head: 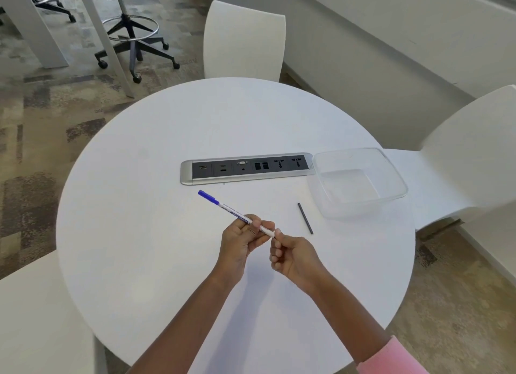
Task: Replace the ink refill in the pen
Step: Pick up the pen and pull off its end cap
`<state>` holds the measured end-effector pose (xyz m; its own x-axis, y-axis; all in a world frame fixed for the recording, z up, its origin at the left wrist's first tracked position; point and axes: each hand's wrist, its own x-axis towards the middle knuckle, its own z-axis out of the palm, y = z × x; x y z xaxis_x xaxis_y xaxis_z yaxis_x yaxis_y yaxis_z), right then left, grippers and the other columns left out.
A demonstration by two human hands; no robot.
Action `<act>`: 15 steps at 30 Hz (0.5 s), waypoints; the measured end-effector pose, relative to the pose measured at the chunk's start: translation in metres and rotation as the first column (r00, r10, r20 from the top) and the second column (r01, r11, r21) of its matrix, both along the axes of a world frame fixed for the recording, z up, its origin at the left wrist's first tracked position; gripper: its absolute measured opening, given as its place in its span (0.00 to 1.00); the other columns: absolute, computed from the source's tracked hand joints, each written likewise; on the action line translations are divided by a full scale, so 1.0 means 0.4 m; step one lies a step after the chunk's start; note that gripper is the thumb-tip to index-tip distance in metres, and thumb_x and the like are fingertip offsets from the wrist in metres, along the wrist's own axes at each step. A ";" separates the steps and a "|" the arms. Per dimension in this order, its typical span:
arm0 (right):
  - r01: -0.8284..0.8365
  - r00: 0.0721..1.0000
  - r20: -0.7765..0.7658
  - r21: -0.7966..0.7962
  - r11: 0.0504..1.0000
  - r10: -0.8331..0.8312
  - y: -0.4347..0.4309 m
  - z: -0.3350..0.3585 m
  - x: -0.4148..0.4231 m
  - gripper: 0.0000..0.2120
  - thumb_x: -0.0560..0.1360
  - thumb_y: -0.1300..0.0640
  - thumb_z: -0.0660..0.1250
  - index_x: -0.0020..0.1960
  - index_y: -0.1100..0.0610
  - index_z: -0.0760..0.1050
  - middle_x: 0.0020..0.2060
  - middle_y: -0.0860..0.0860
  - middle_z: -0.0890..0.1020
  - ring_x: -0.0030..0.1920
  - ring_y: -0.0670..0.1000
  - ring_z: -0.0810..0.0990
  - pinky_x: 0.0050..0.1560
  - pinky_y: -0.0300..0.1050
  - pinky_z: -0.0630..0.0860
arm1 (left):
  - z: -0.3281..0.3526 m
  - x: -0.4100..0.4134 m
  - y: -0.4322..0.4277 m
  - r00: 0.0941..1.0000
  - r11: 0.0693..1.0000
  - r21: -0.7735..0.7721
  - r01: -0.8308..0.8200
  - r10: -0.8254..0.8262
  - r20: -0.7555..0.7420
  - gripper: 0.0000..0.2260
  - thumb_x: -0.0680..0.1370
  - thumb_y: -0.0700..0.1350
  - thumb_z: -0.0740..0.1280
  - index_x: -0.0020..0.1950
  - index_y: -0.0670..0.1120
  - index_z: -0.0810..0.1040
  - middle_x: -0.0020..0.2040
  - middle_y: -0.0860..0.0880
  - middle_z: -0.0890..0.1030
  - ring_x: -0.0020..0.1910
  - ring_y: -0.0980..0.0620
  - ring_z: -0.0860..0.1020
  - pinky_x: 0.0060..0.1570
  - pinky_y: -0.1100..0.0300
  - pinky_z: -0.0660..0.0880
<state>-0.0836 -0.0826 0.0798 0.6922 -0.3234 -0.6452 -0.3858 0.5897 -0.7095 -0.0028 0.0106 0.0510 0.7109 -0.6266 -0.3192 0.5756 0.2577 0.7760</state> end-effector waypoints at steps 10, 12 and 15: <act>-0.109 0.991 -0.058 -0.864 0.491 0.119 0.005 -0.032 -0.035 0.04 0.76 0.55 0.62 0.43 0.52 0.72 0.32 0.47 0.77 0.34 0.44 0.74 0.35 0.35 0.70 | 0.000 -0.014 -0.014 0.989 0.996 0.021 -0.088 0.090 -0.120 0.04 0.76 0.38 0.63 0.42 0.42 0.77 0.36 0.47 0.86 0.37 0.52 0.84 0.36 0.65 0.80; -0.132 0.984 -0.087 -0.944 0.304 0.155 0.007 -0.041 -0.042 0.02 0.75 0.57 0.64 0.45 0.55 0.74 0.36 0.51 0.79 0.39 0.47 0.75 0.37 0.39 0.73 | -0.001 -0.015 -0.013 0.986 0.995 0.033 -0.099 0.102 -0.131 0.04 0.76 0.39 0.63 0.43 0.42 0.77 0.36 0.47 0.86 0.38 0.51 0.84 0.36 0.65 0.80; -0.127 0.975 -0.123 -0.992 0.012 0.183 0.004 -0.041 -0.042 0.04 0.74 0.61 0.65 0.43 0.61 0.77 0.35 0.56 0.78 0.37 0.56 0.75 0.33 0.46 0.73 | -0.002 -0.018 -0.013 0.983 0.994 0.033 -0.103 0.107 -0.150 0.04 0.76 0.38 0.62 0.44 0.41 0.76 0.35 0.47 0.86 0.38 0.52 0.84 0.35 0.65 0.80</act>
<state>-0.1004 -0.0808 0.0633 0.8324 -0.5114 0.2137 -0.3234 -0.7612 -0.5621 -0.0101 0.0056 0.0501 0.7145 -0.5414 -0.4432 0.6579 0.3044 0.6889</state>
